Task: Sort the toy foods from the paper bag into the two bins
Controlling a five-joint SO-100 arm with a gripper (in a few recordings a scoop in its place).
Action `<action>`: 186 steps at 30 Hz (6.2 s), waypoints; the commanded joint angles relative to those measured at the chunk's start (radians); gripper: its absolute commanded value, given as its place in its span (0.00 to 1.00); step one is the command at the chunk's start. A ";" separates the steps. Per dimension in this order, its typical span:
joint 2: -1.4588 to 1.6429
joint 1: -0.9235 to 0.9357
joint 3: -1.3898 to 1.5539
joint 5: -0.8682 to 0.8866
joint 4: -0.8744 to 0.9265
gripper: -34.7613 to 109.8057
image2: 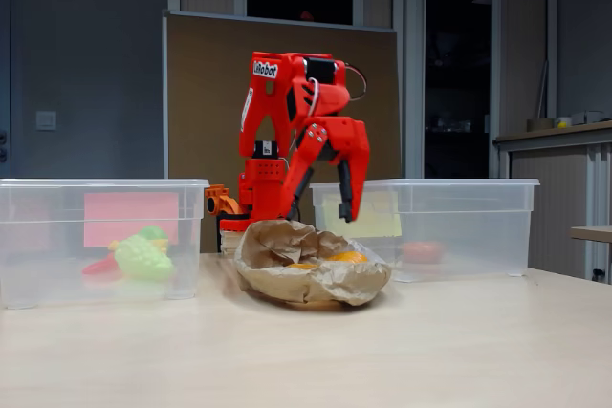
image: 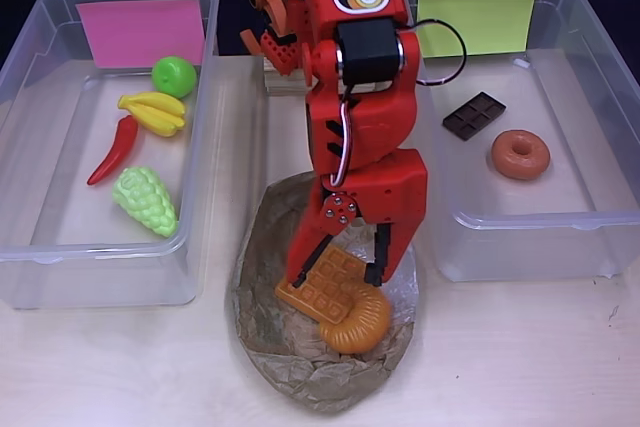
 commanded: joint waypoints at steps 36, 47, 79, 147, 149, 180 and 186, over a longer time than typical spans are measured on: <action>-0.296 -0.069 -0.258 0.221 -0.034 0.35; -0.291 -0.074 -0.276 0.189 -0.017 0.40; -0.330 -0.067 -0.301 0.187 0.008 0.46; 0.468 -0.735 -0.077 1.321 0.764 0.24; 0.466 -0.767 -0.048 1.371 0.724 0.24; 0.038 -0.683 0.138 1.177 -0.008 0.24; -0.037 -0.699 0.075 1.134 -0.009 0.24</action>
